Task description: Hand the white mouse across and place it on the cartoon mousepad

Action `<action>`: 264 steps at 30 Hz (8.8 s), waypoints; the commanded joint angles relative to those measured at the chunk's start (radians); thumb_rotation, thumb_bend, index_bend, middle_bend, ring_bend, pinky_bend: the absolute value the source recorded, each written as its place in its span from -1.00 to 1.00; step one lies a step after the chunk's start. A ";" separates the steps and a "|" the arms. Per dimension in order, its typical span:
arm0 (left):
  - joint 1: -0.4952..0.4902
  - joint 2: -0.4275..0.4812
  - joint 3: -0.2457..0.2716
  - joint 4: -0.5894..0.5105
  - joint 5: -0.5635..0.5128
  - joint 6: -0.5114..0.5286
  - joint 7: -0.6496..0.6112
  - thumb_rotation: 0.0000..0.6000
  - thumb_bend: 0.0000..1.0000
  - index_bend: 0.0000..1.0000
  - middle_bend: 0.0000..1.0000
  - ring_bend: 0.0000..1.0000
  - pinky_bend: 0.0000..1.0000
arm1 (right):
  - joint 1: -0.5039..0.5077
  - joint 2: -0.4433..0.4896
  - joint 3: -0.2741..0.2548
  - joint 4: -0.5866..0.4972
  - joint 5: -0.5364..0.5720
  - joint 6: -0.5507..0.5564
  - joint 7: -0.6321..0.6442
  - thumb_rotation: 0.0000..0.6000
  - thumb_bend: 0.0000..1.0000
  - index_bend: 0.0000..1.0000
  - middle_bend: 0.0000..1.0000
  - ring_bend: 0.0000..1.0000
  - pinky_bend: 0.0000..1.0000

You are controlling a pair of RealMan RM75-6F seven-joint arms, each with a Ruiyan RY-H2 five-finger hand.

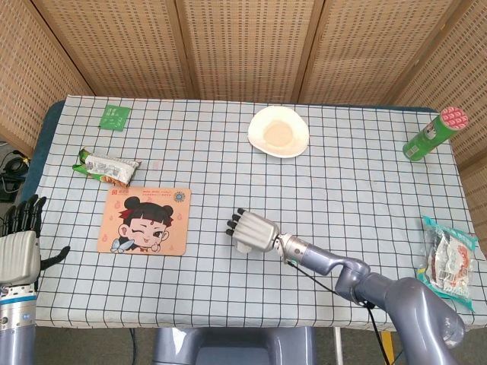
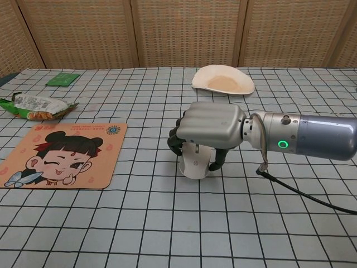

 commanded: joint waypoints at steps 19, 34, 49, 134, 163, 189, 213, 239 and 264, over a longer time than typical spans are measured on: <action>-0.002 0.001 -0.001 0.003 -0.006 -0.001 -0.009 1.00 -0.71 -1.00 -1.00 -1.00 -1.00 | 0.014 -0.028 -0.052 -0.076 -0.028 0.034 -0.039 1.00 -0.65 0.28 -0.13 -0.22 -0.17; -0.002 0.002 -0.001 0.001 -0.006 0.001 -0.012 1.00 -0.71 -1.00 -1.00 -1.00 -1.00 | -0.013 0.041 -0.038 -0.173 0.022 -0.005 -0.193 1.00 -0.76 -0.58 -0.98 -1.00 -0.89; -0.003 0.001 0.006 0.002 0.008 0.003 -0.013 1.00 -0.71 -1.00 -1.00 -1.00 -1.00 | -0.310 0.214 0.112 -0.344 0.356 0.189 -0.275 1.00 -0.76 -0.59 -0.96 -1.00 -0.90; -0.941 -0.313 0.069 0.301 0.194 -0.970 0.152 1.00 -0.91 -0.63 -0.96 -0.96 -0.69 | -0.739 0.402 0.283 -0.354 0.479 0.501 0.207 1.00 -0.76 -0.59 -0.91 -1.00 -0.90; -0.902 -0.192 0.162 0.218 0.164 -0.871 0.243 1.00 -0.11 -0.32 -0.73 -0.96 -0.69 | -0.747 0.389 0.298 -0.335 0.449 0.545 0.245 1.00 -0.76 -0.53 -0.87 -1.00 -0.90; -0.720 0.021 0.449 0.557 0.607 -0.425 -0.174 1.00 -0.11 -0.14 -0.58 -0.79 -0.54 | -0.747 0.380 0.300 -0.324 0.440 0.558 0.214 1.00 -0.76 -0.53 -0.87 -1.00 -0.90; -0.697 -0.170 0.459 0.898 0.654 -0.404 -0.231 1.00 -0.11 -0.30 -0.75 -0.89 -0.64 | -0.749 0.385 0.306 -0.322 0.443 0.557 0.232 1.00 -0.76 -0.53 -0.87 -1.00 -0.93; -0.504 -0.060 0.279 0.628 0.387 -0.154 -0.198 1.00 -0.41 -1.00 -1.00 -1.00 -1.00 | -0.747 0.402 0.276 -0.342 0.417 0.535 0.212 1.00 -0.76 -0.53 -0.91 -1.00 -0.96; -0.088 -0.040 0.224 0.080 0.188 0.149 -0.003 1.00 -0.65 -1.00 -1.00 -1.00 -1.00 | -0.754 0.489 0.147 -0.515 0.380 0.382 0.002 1.00 -0.76 -0.74 -1.00 -1.00 -1.00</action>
